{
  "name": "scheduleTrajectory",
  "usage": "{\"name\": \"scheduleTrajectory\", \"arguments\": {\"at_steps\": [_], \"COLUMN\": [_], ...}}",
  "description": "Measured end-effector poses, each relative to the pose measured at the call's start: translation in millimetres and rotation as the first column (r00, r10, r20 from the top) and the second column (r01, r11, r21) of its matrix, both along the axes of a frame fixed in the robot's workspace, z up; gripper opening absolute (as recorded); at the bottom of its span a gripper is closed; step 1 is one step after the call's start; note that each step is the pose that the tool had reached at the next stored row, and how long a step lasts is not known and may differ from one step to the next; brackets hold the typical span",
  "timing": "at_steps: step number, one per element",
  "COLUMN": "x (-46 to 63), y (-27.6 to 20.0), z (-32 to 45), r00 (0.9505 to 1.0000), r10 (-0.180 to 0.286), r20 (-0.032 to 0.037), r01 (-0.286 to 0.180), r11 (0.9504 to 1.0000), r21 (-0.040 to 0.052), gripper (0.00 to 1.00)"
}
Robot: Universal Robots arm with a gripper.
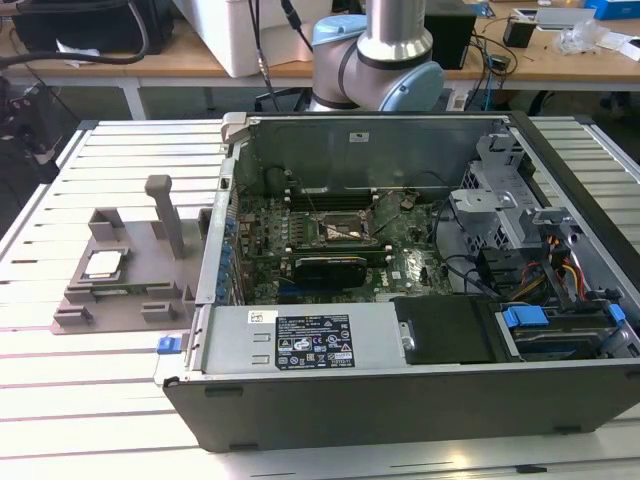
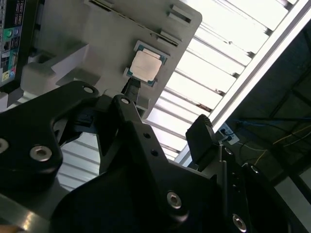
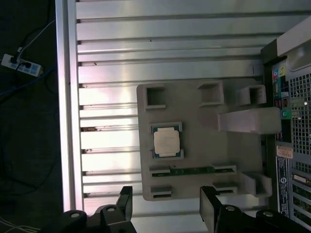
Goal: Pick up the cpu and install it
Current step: 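Pick up the cpu and move it towards the insertion slot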
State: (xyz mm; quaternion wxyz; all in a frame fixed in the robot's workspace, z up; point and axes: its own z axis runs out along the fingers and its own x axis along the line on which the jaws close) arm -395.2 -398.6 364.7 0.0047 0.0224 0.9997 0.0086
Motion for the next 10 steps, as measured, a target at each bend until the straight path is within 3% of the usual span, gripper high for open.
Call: {"name": "scheduleTrajectory", "arguments": {"at_steps": [5, 10], "x": [2.7, 7.2], "y": [0.6, 1.2], "z": [-7.3, -9.4], "r00": [0.9970, 0.9966], "r10": [0.078, 0.083], "r20": [-0.0002, -0.0006], "r01": [-0.078, -0.083], "r11": [0.9969, 0.9965], "r21": [-0.0069, -0.0100], "gripper": [0.66, 0.66]}}
